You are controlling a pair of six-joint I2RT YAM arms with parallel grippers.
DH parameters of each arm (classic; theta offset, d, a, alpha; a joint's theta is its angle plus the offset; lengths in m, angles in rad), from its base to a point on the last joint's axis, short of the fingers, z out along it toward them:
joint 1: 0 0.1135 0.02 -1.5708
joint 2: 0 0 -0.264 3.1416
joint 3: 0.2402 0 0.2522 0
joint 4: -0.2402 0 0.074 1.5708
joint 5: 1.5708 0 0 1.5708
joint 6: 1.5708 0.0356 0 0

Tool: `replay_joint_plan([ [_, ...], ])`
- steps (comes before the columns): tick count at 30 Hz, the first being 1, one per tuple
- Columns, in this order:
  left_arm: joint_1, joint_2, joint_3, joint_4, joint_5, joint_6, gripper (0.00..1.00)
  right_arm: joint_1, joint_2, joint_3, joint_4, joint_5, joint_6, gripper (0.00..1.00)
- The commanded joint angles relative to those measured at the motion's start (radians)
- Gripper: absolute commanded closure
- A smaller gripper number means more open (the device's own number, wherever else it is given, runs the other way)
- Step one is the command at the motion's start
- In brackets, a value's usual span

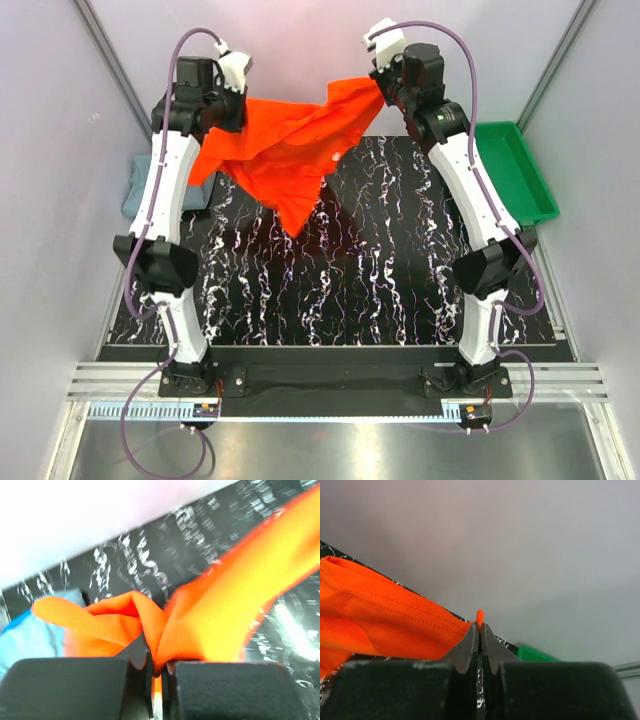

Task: Fold and stack the t-shirts
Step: Flatten the tshirt out

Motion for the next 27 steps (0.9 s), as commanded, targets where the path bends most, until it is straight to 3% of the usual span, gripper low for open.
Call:
replay_joint_plan([
  [1, -0.035, -0.036, -0.025, -0.052, 0.066, 0.028, 0.94, 0.007, -0.110, -0.049, 0.034, 0.007, 0.017, 1.00],
  [8, -0.036, -0.028, -0.150, -0.104, 0.109, 0.001, 1.00, 0.007, -0.151, -0.132, 0.020, -0.014, 0.039, 1.00],
  [16, -0.039, -0.272, -0.366, -0.170, 0.156, -0.037, 1.00, 0.008, -0.338, -0.266, 0.010, -0.029, 0.055, 1.00],
  [19, -0.051, -0.349, -0.381, -0.175, 0.153, -0.027, 1.00, 0.008, -0.423, -0.336, 0.039, -0.039, 0.063, 1.00],
  [22, -0.055, -0.323, -0.330, -0.170, 0.149, -0.030, 1.00, 0.007, -0.426, -0.372, 0.071, -0.037, 0.040, 1.00],
  [27, -0.038, -0.115, -0.240, -0.182, 0.159, -0.022, 1.00, -0.019, -0.320, -0.382, 0.141, -0.097, 0.068, 1.00],
])
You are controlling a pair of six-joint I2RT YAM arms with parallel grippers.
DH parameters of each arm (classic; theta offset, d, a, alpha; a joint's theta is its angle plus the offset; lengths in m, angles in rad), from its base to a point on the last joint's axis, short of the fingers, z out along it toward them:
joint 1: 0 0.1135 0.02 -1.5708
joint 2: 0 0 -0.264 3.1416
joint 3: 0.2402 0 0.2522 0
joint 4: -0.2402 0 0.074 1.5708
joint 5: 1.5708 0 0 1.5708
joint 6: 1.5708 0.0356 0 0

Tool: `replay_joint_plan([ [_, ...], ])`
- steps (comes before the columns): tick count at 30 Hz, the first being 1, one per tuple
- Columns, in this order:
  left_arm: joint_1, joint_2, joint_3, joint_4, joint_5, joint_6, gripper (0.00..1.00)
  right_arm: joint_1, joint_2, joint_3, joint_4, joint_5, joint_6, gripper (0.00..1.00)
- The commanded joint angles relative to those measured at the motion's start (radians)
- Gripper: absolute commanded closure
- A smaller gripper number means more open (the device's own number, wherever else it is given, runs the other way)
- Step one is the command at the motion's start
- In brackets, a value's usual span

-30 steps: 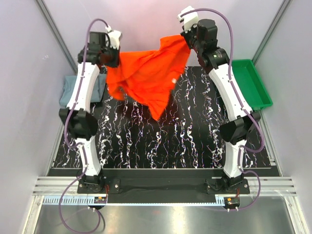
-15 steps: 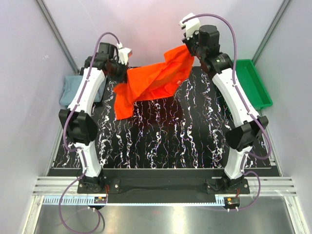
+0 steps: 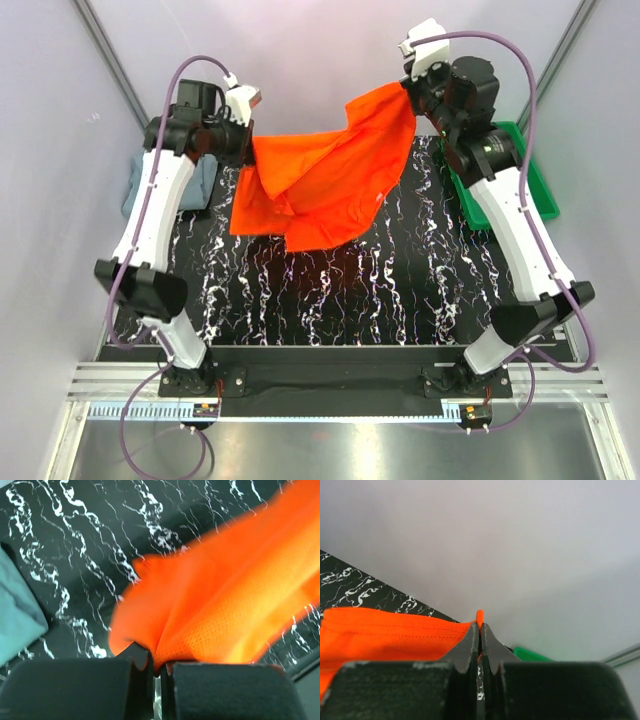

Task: Fold and stack the t-shirts
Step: Flatten the tshirt out

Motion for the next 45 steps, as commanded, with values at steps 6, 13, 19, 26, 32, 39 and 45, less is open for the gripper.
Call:
replay_joint_plan([
  [6, 0.036, 0.426, 0.151, -0.009, 0.044, 0.005, 1.00, -0.063, 0.315, 0.025, 0.093, -0.072, 0.095, 1.00],
  [13, 0.046, 0.679, 0.303, 0.056, -0.042, -0.002, 0.79, -0.091, 0.561, 0.053, 0.074, -0.060, 0.100, 1.00],
  [19, -0.009, 0.544, 0.221, 0.106, -0.166, -0.011, 0.21, -0.092, 0.582, 0.050, 0.073, -0.056, 0.123, 1.00],
  [26, -0.124, 0.194, -0.265, 0.262, -0.179, -0.007, 0.25, -0.100, 0.553, -0.006, 0.090, -0.050, 0.129, 1.00],
  [32, -0.145, 0.230, -0.326, 0.252, -0.161, -0.019, 0.30, -0.101, 0.556, 0.003, 0.085, -0.063, 0.137, 1.00],
  [39, -0.148, 0.393, -0.214, 0.225, -0.254, 0.034, 0.34, -0.101, 0.556, 0.019, 0.077, -0.070, 0.146, 1.00],
  [45, -0.150, 0.453, -0.148, 0.217, -0.255, 0.039, 0.36, -0.101, 0.539, 0.000, 0.077, -0.069, 0.146, 1.00],
])
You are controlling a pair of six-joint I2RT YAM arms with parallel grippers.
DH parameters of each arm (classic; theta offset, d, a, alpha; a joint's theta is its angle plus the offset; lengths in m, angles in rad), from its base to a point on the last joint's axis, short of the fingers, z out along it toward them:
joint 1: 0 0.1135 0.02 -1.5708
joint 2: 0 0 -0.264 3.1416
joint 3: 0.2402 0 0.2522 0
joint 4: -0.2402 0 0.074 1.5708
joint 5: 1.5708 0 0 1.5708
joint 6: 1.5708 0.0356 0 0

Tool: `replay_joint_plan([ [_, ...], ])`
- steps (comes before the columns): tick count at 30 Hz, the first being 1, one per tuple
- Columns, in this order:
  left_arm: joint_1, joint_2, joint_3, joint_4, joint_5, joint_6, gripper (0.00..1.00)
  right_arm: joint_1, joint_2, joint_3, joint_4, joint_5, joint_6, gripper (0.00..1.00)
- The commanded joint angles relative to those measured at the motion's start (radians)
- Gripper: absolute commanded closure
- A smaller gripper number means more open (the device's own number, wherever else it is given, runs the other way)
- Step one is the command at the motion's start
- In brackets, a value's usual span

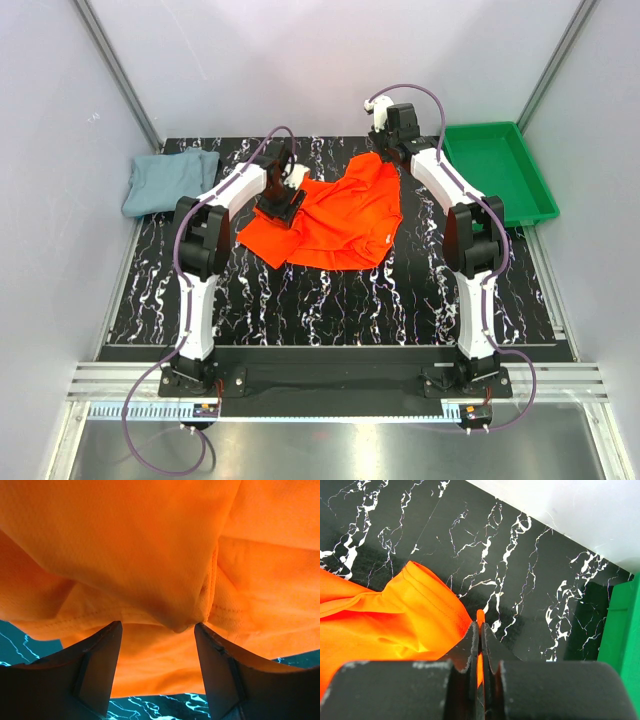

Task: Fold and stack the t-shirts
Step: Flatten the tshirt out

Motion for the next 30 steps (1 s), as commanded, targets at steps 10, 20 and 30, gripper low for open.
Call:
replay_joint_plan([
  [10, -0.015, -0.054, 0.096, 0.006, 0.013, -0.014, 0.37, -0.003, -0.076, 0.000, 0.038, -0.010, 0.018, 1.00],
  [20, -0.043, -0.005, 0.122, -0.011, 0.035, -0.006, 0.40, -0.001, -0.062, 0.013, 0.041, -0.007, 0.019, 1.00],
  [30, -0.054, 0.018, 0.106, -0.014, 0.032, -0.013, 0.41, -0.003, -0.081, -0.013, 0.052, 0.001, 0.018, 1.00],
])
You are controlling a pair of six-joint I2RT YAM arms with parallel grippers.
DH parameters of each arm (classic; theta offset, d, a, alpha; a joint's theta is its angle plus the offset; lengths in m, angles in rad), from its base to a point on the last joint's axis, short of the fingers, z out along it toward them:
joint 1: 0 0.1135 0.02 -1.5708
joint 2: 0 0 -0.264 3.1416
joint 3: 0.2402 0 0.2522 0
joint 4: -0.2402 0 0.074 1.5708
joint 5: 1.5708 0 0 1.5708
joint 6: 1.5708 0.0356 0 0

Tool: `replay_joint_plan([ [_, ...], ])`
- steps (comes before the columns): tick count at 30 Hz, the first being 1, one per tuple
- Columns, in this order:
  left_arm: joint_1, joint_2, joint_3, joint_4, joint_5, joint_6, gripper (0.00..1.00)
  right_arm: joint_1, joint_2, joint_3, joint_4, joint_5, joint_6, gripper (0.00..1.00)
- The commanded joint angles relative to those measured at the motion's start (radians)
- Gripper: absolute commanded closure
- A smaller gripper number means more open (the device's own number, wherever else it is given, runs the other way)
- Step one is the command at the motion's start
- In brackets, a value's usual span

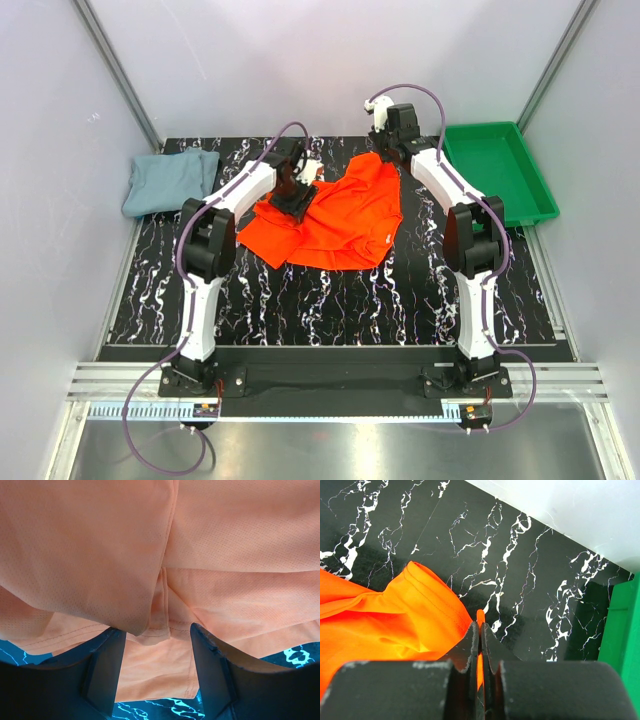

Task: Fold and stack the t-shirts
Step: Flatten the tshirt out

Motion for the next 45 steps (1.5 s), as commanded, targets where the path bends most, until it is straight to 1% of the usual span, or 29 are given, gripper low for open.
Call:
replay_joint_plan([
  [1, 0.004, 0.010, 0.020, 0.001, 0.014, -0.004, 0.41, -0.001, -0.077, -0.011, 0.051, 0.000, 0.012, 1.00],
  [4, 0.007, 0.023, 0.020, 0.003, 0.006, -0.004, 0.44, -0.003, -0.079, -0.014, 0.050, -0.003, 0.017, 1.00],
  [10, 0.012, 0.049, 0.029, 0.000, 0.000, 0.001, 0.46, -0.003, -0.080, -0.017, 0.051, 0.000, 0.014, 1.00],
  [13, 0.015, 0.057, 0.031, 0.000, 0.001, 0.005, 0.51, -0.003, -0.080, -0.017, 0.053, 0.005, 0.011, 1.00],
  [15, 0.016, 0.056, 0.031, 0.000, 0.003, 0.004, 0.58, -0.003, -0.082, -0.017, 0.054, 0.003, 0.011, 1.00],
  [18, 0.018, 0.043, 0.029, 0.001, 0.003, 0.001, 0.63, -0.003, -0.082, -0.017, 0.053, 0.003, 0.014, 1.00],
  [28, 0.036, -0.072, -0.010, -0.005, 0.004, -0.002, 0.63, -0.003, -0.095, -0.032, 0.059, 0.011, 0.012, 1.00],
  [29, 0.038, -0.085, -0.014, -0.005, 0.003, 0.001, 0.65, -0.003, -0.097, -0.034, 0.057, 0.012, 0.011, 1.00],
  [35, 0.038, -0.109, -0.033, -0.007, 0.015, -0.004, 0.66, -0.001, -0.106, -0.040, 0.060, 0.014, 0.008, 1.00],
  [38, 0.038, -0.101, -0.035, -0.008, 0.023, 0.001, 0.76, -0.003, -0.108, -0.041, 0.060, 0.014, 0.009, 1.00],
  [40, 0.038, -0.099, -0.037, -0.010, 0.020, -0.002, 0.71, -0.003, -0.112, -0.046, 0.060, 0.014, 0.011, 1.00],
  [41, 0.038, -0.096, -0.034, -0.011, 0.015, -0.004, 0.57, -0.003, -0.115, -0.048, 0.062, 0.015, 0.011, 1.00],
  [42, 0.038, -0.096, -0.037, -0.010, 0.011, -0.011, 0.54, -0.001, -0.121, -0.055, 0.062, 0.015, 0.011, 1.00],
  [45, 0.033, -0.093, -0.047, -0.010, 0.012, -0.010, 0.52, -0.003, -0.128, -0.070, 0.068, 0.017, 0.009, 1.00],
])
